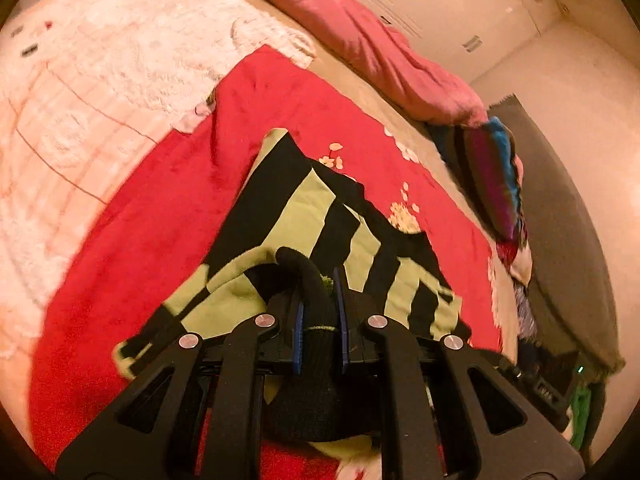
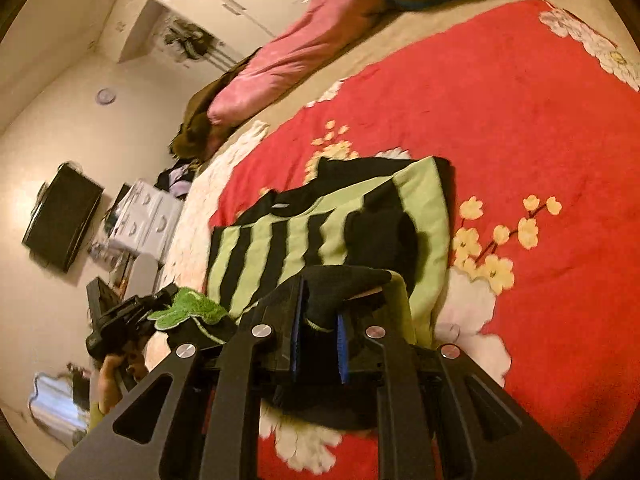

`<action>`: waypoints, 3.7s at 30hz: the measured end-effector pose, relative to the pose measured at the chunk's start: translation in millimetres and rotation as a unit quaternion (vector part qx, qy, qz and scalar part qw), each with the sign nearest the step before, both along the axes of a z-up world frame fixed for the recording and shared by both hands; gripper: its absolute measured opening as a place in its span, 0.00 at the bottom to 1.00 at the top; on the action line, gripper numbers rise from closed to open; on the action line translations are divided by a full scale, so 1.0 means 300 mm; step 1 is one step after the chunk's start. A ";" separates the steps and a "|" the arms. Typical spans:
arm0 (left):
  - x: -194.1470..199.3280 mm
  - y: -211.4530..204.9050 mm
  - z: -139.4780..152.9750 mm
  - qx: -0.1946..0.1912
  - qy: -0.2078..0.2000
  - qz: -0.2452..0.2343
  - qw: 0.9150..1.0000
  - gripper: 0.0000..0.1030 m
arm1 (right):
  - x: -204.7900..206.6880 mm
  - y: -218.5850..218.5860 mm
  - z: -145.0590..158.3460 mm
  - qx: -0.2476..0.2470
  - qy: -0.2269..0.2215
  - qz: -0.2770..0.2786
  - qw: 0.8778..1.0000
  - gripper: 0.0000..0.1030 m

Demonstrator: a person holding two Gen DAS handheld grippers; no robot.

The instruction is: Fold small clothes

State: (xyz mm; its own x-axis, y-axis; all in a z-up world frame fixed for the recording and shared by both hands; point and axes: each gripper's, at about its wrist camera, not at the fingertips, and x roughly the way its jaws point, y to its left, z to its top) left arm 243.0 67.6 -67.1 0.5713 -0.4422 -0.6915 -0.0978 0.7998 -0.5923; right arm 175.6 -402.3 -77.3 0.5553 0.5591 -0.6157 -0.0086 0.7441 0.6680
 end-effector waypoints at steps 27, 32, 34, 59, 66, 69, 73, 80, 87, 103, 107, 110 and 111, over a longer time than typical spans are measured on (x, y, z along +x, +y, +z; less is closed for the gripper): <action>-0.227 -0.049 0.061 0.256 -0.171 -0.037 0.951 0.62 | -0.118 0.112 0.054 -0.252 -0.089 0.083 0.960 0.82; -0.206 -0.068 0.035 0.160 -0.146 -0.081 0.973 0.62 | -0.086 0.142 0.005 -0.224 -0.061 0.081 0.969 0.82; -0.180 -0.059 -0.007 0.108 -0.100 -0.063 0.987 0.62 | -0.041 0.138 -0.028 -0.179 -0.032 0.077 0.980 0.82; -0.085 0.075 -0.009 0.092 -0.106 0.097 0.985 0.45 | 0.145 -0.047 -0.047 -0.043 -0.029 -0.087 0.995 0.75; -0.078 0.006 -0.011 0.190 -0.127 0.028 0.973 0.58 | 0.134 0.112 -0.032 -0.245 -0.080 0.018 0.966 0.84; -0.078 -0.035 -0.028 0.217 -0.131 0.004 0.967 0.58 | 0.137 0.136 -0.062 -0.256 -0.076 0.031 0.963 0.86; -0.074 -0.067 -0.030 0.236 -0.139 -0.015 0.962 0.63 | 0.164 0.153 -0.072 -0.248 -0.075 0.033 0.965 0.86; -0.068 -0.097 -0.053 0.257 -0.130 -0.030 0.957 0.65 | 0.205 0.184 -0.068 -0.248 -0.072 0.054 0.964 0.86; -0.071 -0.113 -0.048 0.253 -0.134 -0.037 0.957 0.68 | 0.224 0.143 -0.090 -0.227 -0.068 0.052 0.970 0.22; 0.043 -0.171 -0.026 0.274 -0.129 -0.061 0.951 0.71 | 0.214 -0.005 -0.151 -0.113 -0.024 -0.032 0.993 0.22; 0.136 -0.217 -0.099 0.295 -0.078 -0.102 0.947 0.71 | 0.212 -0.002 -0.151 -0.117 -0.019 -0.031 0.992 0.24; 0.107 -0.257 -0.136 0.333 -0.102 -0.126 0.929 0.37 | 0.211 -0.005 -0.152 -0.124 -0.017 -0.032 0.992 0.28; 0.099 -0.263 -0.150 0.338 -0.101 -0.132 0.926 0.32 | 0.211 -0.005 -0.154 -0.127 -0.017 -0.032 0.991 0.30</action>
